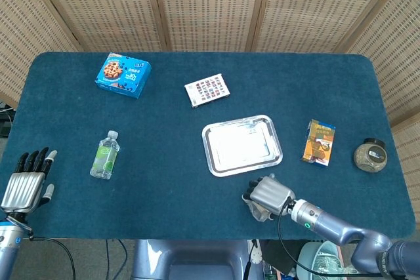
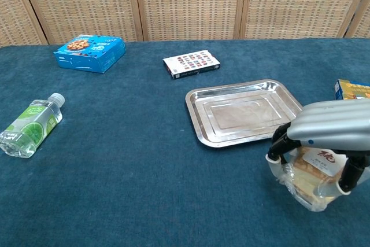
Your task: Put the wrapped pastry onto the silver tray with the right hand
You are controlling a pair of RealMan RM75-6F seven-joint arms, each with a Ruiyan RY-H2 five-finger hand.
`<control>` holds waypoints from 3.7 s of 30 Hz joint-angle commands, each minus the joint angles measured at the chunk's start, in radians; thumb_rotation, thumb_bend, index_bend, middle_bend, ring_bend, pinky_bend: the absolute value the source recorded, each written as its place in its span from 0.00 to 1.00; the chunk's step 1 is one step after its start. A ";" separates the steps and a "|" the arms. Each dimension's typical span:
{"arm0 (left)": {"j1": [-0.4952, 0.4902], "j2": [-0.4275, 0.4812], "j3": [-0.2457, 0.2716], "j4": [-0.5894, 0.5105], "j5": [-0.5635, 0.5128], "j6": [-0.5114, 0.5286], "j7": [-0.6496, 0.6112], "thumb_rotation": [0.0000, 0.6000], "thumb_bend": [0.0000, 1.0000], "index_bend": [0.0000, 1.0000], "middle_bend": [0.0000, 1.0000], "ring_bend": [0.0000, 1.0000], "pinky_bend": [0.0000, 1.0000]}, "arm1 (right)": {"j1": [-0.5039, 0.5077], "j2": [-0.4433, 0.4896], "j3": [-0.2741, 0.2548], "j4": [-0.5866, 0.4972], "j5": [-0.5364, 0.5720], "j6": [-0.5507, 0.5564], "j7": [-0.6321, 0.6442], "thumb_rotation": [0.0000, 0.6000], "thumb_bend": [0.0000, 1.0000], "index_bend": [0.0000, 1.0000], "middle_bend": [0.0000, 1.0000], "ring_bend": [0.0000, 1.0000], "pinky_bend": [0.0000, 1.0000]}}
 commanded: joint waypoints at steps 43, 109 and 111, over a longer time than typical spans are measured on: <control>-0.005 0.015 -0.012 0.029 -0.060 -0.038 -0.067 1.00 0.46 0.00 0.00 0.00 0.00 | 0.291 -0.195 0.226 0.400 0.284 -0.269 0.136 1.00 0.34 0.37 0.40 0.24 0.39; -0.010 0.008 0.004 0.018 0.043 0.002 -0.075 1.00 0.46 0.00 0.00 0.00 0.00 | -0.429 0.359 -0.011 -0.113 0.504 0.789 -0.004 1.00 0.29 0.00 0.00 0.00 0.00; -0.009 0.008 0.001 0.016 0.041 0.006 -0.072 1.00 0.46 0.00 0.00 0.00 0.00 | -0.471 0.351 -0.003 -0.081 0.508 0.797 0.064 1.00 0.29 0.00 0.00 0.00 0.00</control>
